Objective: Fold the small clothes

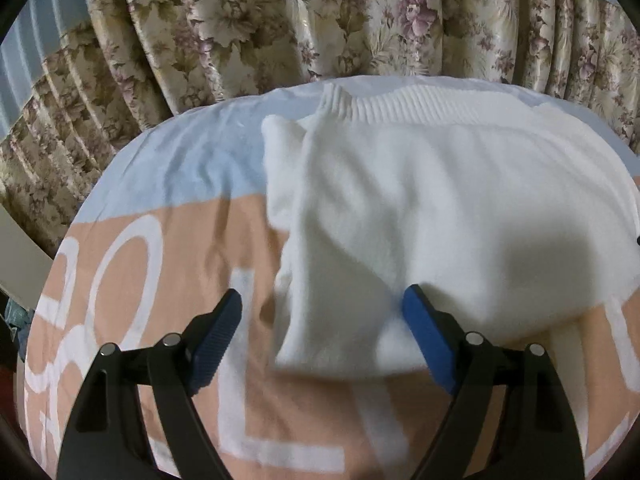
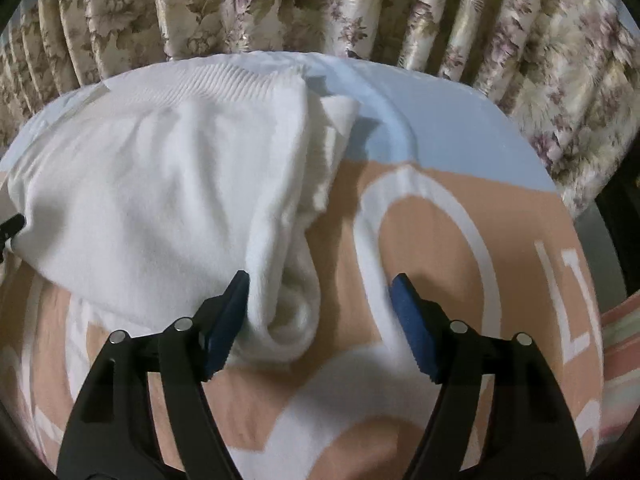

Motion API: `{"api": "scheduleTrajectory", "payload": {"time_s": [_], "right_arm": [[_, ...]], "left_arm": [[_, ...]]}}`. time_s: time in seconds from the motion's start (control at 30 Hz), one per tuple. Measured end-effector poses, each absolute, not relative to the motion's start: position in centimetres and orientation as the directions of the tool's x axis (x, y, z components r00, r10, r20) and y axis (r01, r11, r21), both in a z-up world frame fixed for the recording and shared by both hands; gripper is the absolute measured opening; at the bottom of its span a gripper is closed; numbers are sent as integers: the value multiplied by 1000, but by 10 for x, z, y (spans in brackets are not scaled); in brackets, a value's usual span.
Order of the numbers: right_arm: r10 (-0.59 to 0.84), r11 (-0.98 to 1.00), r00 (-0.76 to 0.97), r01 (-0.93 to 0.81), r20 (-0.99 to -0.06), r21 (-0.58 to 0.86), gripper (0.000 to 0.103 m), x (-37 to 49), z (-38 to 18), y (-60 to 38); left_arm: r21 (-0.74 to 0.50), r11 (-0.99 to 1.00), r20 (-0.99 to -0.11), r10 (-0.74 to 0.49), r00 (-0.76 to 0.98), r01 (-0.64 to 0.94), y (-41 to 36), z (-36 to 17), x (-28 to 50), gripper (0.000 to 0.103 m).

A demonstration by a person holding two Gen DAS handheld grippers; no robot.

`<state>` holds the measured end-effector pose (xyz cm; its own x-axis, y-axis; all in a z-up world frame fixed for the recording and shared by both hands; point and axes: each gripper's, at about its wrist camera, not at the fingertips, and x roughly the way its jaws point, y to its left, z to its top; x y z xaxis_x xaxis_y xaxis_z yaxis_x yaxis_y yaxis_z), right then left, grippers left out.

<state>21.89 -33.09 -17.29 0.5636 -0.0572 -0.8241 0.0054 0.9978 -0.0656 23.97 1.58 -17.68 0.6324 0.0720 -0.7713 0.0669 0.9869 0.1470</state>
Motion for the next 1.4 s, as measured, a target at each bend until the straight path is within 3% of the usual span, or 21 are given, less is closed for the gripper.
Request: {"api": "scheduleTrajectory", "payload": {"time_s": [0.17, 0.87, 1.4], "right_arm": [[-12, 1000, 554, 30, -833, 5, 75, 216, -172, -342], [9, 998, 604, 40, -797, 42, 73, 255, -150, -338], [159, 967, 557, 77, -815, 241, 75, 299, -172, -347]], "left_arm": [[140, 987, -773, 60, 632, 77, 20, -174, 231, 83], [99, 990, -724, 6, 690, 96, -5, -140, 248, 83], [51, 982, -727, -88, 681, 182, -76, -135, 270, 83]]}}
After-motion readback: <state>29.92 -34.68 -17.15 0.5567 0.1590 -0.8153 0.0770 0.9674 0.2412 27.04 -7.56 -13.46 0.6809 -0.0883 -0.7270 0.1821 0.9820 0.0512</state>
